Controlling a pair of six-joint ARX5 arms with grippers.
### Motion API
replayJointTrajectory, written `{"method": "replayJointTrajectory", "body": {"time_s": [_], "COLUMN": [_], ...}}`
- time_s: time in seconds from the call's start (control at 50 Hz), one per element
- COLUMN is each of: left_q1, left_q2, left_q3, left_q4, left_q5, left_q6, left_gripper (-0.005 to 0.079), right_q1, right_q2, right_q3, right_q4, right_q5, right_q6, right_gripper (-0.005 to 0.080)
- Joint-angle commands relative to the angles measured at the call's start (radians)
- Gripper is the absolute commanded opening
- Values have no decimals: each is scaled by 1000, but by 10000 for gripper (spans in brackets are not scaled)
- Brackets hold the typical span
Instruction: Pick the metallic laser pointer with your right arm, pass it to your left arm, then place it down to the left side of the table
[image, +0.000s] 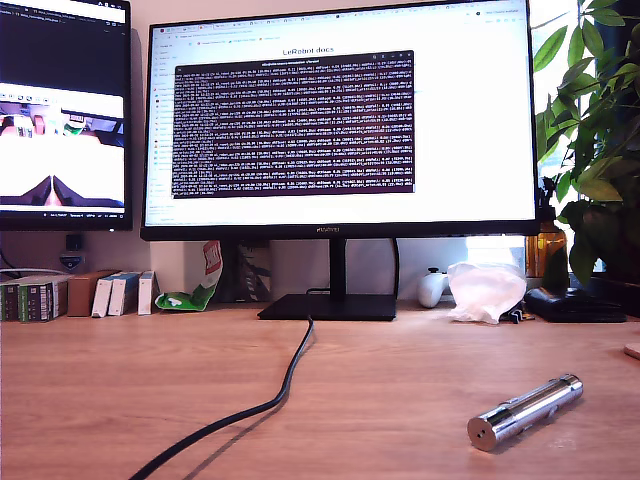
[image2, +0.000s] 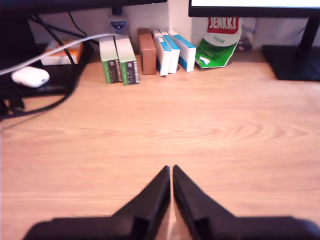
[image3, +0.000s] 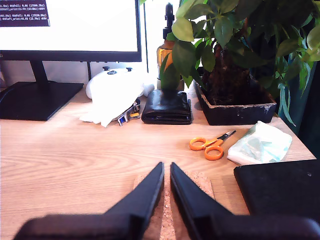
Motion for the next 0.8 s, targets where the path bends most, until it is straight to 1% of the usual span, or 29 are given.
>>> {"method": "replayJointTrajectory", "body": {"time_s": [0.0,0.1,0.2,0.34,0.44,0.46,0.5,0.54,0.56,0.58,0.6,0.62,0.64,0.7,0.78], "left_q1": [-2,-2,-2,-2,-2,-2,-2,-2,-2,-2,-2,-2,-2,-2,-2], "left_q2": [-7,-7,-7,-7,-7,-7,-7,-7,-7,-7,-7,-7,-7,-7,-7], "left_q3": [-28,-28,-28,-28,-28,-28,-28,-28,-28,-28,-28,-28,-28,-28,-27], "left_q4": [-8,-8,-8,2,29,29,29,29,29,31,36,43,52,101,197], "left_q5": [-1,-2,-2,0,9,9,10,9,9,10,10,10,10,30,83], "left_q6": [10,10,10,4,-64,-82,-101,-149,-149,-196,-219,-219,-250,-276,-291], "left_gripper": [-24,-24,-24,-24,-24,-24,-24,-24,-24,-24,-24,-24,-24,-24,-24], "right_q1": [-2,-2,-1,-1,-1,-1,-1,-1,-1,-1,-1,-1,-1,-1,-1], "right_q2": [-7,-7,-7,-7,-7,-7,-7,-7,-7,-7,-7,-7,-7,-7,-7], "right_q3": [-18,-18,-18,-18,-18,-18,-18,-18,-18,-18,-18,-18,-18,-18,-17], "right_q4": [7,7,11,66,126,128,131,130,129,126,122,120,120,129,176], "right_q5": [0,-1,-18,-18,-20,-26,-28,-29,-30,-30,-32,-38,-46,-53,-71], "right_q6": [0,5,50,118,180,229,263,283,299,308,321,335,365,394,449], "right_gripper": [-13,-13,-13,-13,-12,-11,-12,-12,-12,-12,-12,-12,-12,-12,-12]}}
